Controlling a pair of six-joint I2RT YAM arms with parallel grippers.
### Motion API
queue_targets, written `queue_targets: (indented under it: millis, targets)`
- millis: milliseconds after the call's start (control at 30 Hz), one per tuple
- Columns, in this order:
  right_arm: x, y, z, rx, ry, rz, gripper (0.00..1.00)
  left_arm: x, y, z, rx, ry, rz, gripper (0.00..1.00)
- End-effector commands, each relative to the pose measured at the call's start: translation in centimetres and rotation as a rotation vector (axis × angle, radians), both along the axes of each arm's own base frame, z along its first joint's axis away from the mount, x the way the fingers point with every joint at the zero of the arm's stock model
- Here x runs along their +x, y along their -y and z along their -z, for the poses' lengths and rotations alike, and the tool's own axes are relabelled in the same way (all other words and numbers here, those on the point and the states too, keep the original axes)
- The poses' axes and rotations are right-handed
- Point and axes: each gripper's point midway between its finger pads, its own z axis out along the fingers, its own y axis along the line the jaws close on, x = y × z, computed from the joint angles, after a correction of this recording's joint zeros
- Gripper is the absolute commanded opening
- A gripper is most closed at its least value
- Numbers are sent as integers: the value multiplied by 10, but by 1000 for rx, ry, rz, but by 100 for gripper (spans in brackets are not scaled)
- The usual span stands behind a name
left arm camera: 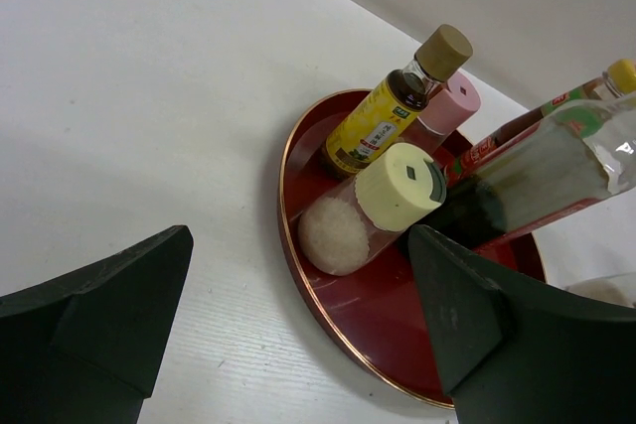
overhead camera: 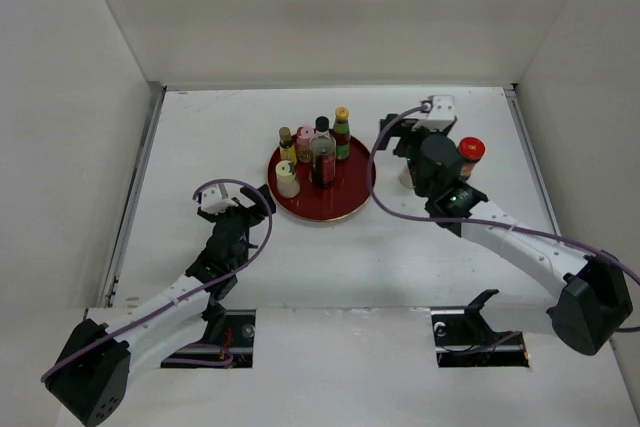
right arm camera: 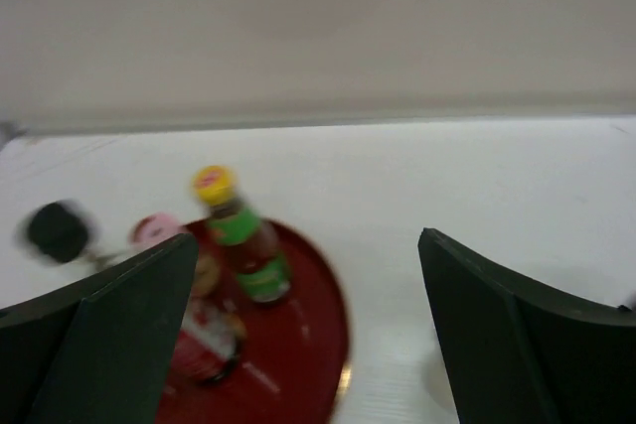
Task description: Organize the condiment bottles
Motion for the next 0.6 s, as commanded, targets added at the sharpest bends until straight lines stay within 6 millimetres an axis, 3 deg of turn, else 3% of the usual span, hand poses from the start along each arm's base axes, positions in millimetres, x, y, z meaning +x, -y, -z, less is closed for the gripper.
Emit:
queue_targets:
  millis: [0, 67, 200, 400, 500, 567]
  targets:
    - [8, 60, 56, -1, -148, 202, 100, 2, 2, -10, -35, 37, 4, 91]
    - [14, 79, 85, -15, -229, 256, 100, 2, 3, -9, -33, 35, 6, 91]
    - [28, 78, 118, -47, -326, 239, 100, 2, 3, -8, -31, 32, 6, 91]
    - [50, 82, 143, -29, -384, 261, 100, 2, 5, -10, -34, 36, 10, 91]
    - [61, 88, 146, -8, -368, 292, 100, 2, 5, -9, -34, 36, 12, 91]
    - [68, 86, 148, -9, -360, 293, 95, 2, 7, -9, -31, 31, 16, 91]
